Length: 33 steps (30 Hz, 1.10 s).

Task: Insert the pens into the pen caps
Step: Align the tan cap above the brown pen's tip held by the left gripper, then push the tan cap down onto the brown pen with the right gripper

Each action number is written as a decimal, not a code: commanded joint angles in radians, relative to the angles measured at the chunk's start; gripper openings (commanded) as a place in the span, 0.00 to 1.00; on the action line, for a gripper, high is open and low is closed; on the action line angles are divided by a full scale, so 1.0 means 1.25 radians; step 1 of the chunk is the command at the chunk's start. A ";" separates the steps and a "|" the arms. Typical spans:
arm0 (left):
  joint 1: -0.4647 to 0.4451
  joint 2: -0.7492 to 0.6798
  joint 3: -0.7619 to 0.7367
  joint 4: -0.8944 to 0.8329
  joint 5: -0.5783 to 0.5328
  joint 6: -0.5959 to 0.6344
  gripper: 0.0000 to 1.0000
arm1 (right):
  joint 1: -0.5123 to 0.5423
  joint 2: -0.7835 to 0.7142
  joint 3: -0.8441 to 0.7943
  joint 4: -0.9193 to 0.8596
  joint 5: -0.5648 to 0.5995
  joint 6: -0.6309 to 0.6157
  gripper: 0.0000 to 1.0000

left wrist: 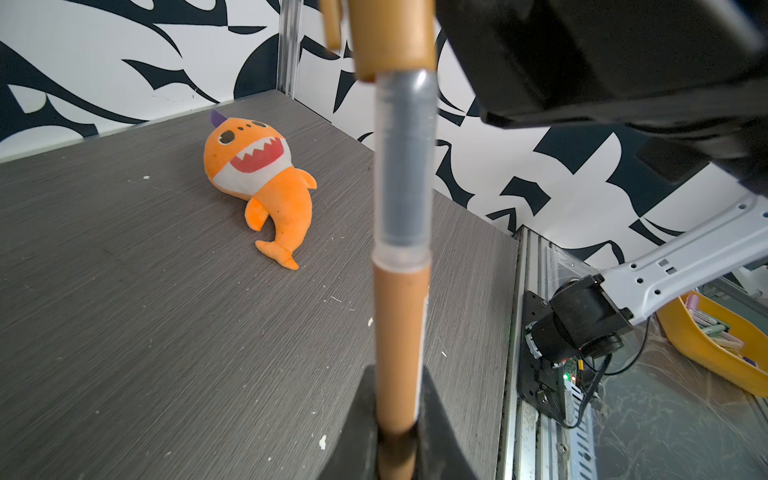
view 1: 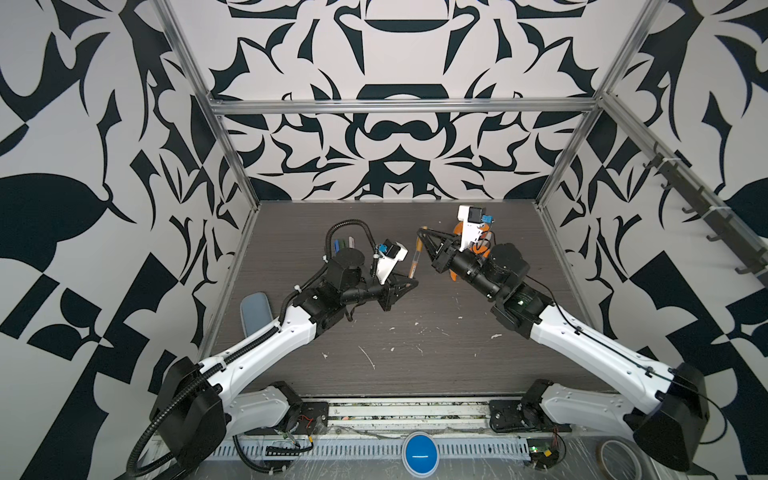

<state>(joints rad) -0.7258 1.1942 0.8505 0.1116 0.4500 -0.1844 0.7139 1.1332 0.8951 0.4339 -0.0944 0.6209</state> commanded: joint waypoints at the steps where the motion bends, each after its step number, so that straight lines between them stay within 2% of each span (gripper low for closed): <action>1: -0.001 -0.017 0.002 0.064 -0.011 -0.022 0.04 | 0.007 -0.016 -0.033 0.031 -0.027 0.037 0.04; 11: 0.001 -0.024 -0.002 0.085 -0.021 -0.038 0.04 | 0.035 -0.025 -0.087 0.026 -0.034 0.023 0.04; 15: 0.012 -0.028 -0.003 0.101 -0.028 -0.050 0.04 | 0.048 -0.026 -0.096 -0.010 -0.043 0.004 0.09; 19: 0.020 -0.028 0.031 0.094 -0.060 -0.087 0.04 | 0.058 -0.034 -0.100 -0.057 -0.055 -0.010 0.12; 26: 0.021 0.003 0.108 0.073 -0.086 -0.084 0.04 | 0.061 -0.054 -0.111 -0.076 -0.063 -0.020 0.15; 29: 0.021 0.017 0.120 0.073 -0.076 -0.036 0.04 | 0.061 -0.075 -0.090 -0.105 -0.050 -0.034 0.20; 33: 0.021 0.009 0.086 0.098 -0.060 0.002 0.04 | 0.061 -0.105 -0.028 -0.182 -0.038 -0.064 0.33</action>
<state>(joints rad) -0.7078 1.2179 0.9474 0.1341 0.4065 -0.2169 0.7799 1.0321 0.8001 0.3218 -0.1024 0.5720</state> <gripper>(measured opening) 0.141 0.320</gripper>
